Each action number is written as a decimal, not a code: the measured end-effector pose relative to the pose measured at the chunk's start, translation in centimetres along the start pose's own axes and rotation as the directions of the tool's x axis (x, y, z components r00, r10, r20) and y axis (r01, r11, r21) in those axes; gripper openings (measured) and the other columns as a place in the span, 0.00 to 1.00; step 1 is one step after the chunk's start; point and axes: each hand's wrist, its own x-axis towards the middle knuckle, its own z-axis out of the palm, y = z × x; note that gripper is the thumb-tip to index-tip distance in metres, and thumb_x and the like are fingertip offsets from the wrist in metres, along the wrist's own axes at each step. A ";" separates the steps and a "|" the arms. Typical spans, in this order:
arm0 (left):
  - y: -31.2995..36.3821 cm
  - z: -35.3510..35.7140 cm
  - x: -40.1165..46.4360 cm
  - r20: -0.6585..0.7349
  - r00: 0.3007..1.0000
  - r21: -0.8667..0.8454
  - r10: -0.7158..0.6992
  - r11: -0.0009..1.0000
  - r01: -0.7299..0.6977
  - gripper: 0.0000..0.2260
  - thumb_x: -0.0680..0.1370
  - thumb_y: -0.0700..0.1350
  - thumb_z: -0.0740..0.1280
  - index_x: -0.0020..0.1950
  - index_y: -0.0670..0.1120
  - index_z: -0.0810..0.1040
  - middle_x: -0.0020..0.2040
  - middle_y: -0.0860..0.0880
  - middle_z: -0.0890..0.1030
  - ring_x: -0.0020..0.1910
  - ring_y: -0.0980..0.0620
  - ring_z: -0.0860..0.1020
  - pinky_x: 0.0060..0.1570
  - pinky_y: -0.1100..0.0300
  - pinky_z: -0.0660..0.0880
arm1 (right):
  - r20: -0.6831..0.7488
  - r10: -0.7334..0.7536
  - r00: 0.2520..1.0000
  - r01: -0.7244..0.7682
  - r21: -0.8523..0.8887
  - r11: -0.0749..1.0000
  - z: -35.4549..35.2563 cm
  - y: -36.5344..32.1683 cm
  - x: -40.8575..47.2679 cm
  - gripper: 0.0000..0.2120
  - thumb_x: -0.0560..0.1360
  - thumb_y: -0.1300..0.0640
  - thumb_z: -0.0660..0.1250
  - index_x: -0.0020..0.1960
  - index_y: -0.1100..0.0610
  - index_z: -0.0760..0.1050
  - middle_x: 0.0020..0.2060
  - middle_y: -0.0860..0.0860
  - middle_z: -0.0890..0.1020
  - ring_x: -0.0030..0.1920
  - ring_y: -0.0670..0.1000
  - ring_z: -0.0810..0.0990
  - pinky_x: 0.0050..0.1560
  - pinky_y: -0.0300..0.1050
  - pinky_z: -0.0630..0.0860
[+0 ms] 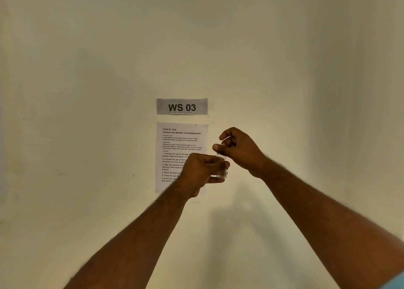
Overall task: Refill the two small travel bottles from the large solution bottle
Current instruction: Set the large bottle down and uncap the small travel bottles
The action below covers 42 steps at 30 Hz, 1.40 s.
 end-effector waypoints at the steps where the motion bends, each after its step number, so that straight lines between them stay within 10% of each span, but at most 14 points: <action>1: 0.1 0.0 -0.1 -0.003 1.000 0.002 0.001 1.000 -0.001 0.09 0.75 0.40 0.76 0.50 0.35 0.85 0.43 0.38 0.85 0.41 0.46 0.84 0.43 0.54 0.84 | 0.006 0.012 1.000 -0.012 0.054 0.998 0.1 -0.1 0.0 0.14 0.74 0.55 0.74 0.56 0.55 0.74 0.44 0.55 0.85 0.45 0.48 0.85 0.48 0.46 0.79; 29: -0.9 -0.5 -1.8 -0.013 1.000 -0.015 -0.027 1.000 0.027 0.06 0.74 0.38 0.76 0.50 0.40 0.85 0.46 0.42 0.87 0.44 0.45 0.86 0.47 0.52 0.85 | 0.033 0.059 0.998 -0.067 0.378 0.923 0.5 0.4 -1.6 0.12 0.82 0.62 0.62 0.64 0.54 0.76 0.53 0.53 0.86 0.50 0.48 0.81 0.50 0.43 0.74; 39: -8.6 0.5 -6.4 -0.054 0.990 0.036 -0.131 0.990 0.133 0.09 0.74 0.40 0.77 0.52 0.39 0.86 0.50 0.41 0.87 0.47 0.48 0.85 0.51 0.52 0.84 | 0.022 0.279 0.960 -0.216 0.691 0.690 0.7 8.0 -8.5 0.04 0.76 0.67 0.68 0.49 0.60 0.77 0.44 0.53 0.85 0.49 0.51 0.83 0.53 0.41 0.80; 42: -12.6 1.1 -9.0 -0.113 0.985 0.147 -0.129 0.979 0.145 0.07 0.73 0.41 0.78 0.51 0.42 0.87 0.49 0.42 0.87 0.40 0.52 0.80 0.39 0.61 0.77 | 0.080 0.385 0.919 -0.334 0.676 0.657 1.1 11.5 -12.4 0.06 0.75 0.69 0.69 0.46 0.59 0.76 0.43 0.55 0.85 0.47 0.52 0.83 0.52 0.43 0.81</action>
